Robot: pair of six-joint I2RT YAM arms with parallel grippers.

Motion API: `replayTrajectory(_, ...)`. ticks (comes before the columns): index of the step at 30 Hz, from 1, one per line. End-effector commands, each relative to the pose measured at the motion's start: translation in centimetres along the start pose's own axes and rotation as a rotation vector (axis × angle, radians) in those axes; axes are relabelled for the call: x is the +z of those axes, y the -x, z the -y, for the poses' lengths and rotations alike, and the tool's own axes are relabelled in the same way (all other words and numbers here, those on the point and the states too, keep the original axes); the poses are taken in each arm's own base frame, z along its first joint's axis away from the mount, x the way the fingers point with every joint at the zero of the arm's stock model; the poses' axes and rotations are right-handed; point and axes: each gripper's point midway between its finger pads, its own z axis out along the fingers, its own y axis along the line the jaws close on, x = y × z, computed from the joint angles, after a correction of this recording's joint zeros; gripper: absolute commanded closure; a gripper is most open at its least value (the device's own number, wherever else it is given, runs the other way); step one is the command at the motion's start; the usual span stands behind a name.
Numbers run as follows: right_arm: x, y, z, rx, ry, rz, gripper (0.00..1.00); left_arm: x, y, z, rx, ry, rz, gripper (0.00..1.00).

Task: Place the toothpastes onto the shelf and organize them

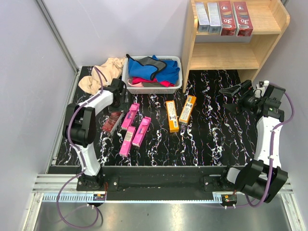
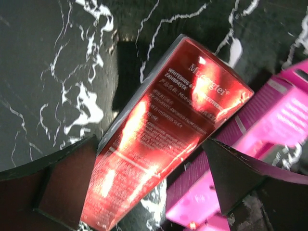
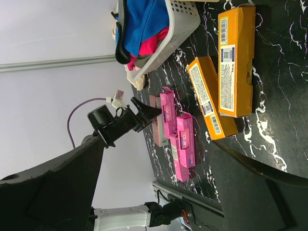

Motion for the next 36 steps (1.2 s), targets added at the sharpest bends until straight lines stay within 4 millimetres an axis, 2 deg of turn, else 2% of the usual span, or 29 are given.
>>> replayTrajectory(1, 0.1, -0.1, -0.6, -0.050, 0.030, -0.005, 0.00, 2.5, 0.0, -0.7, 0.030, 0.065, -0.021, 0.01)
replayTrajectory(7, 0.3, 0.0, -0.3, -0.046, 0.024, -0.010, 0.00, 3.8, 0.0, -0.5, 0.046, 0.077, -0.044, 0.02)
replayTrajectory(11, 0.4, 0.0, -0.1, -0.045, 0.020, -0.010, 0.00, 3.6, -0.1, -0.4, 0.041, 0.068, -0.041, 0.06)
replayTrajectory(16, 0.7, -0.2, 0.0, -0.048, 0.015, -0.018, 0.00, 3.3, 0.2, 1.0, 0.038, -0.014, -0.037, 0.22)
replayTrajectory(17, 0.7, -0.2, -0.1, -0.055, 0.015, -0.016, 0.00, 3.2, 0.1, 1.4, 0.038, -0.037, -0.043, 0.31)
replayTrajectory(20, 0.8, -0.5, -0.2, -0.069, 0.011, -0.020, 0.00, 3.0, -0.1, 2.1, 0.038, -0.076, -0.051, 0.43)
replayTrajectory(24, 1.4, -1.4, -0.5, -0.087, 0.006, -0.044, 0.00, 2.5, -0.4, 3.1, 0.028, -0.141, -0.058, 0.50)
replayTrajectory(30, 2.9, -4.1, -1.5, -0.149, -0.003, -0.108, 0.00, 0.4, 0.1, 3.9, -0.011, -0.221, -0.016, 0.50)
replayTrajectory(36, 3.5, -6.1, -3.1, -0.230, -0.008, -0.123, 0.00, -4.5, 2.4, 5.0, -0.079, -0.359, 0.083, 0.50)
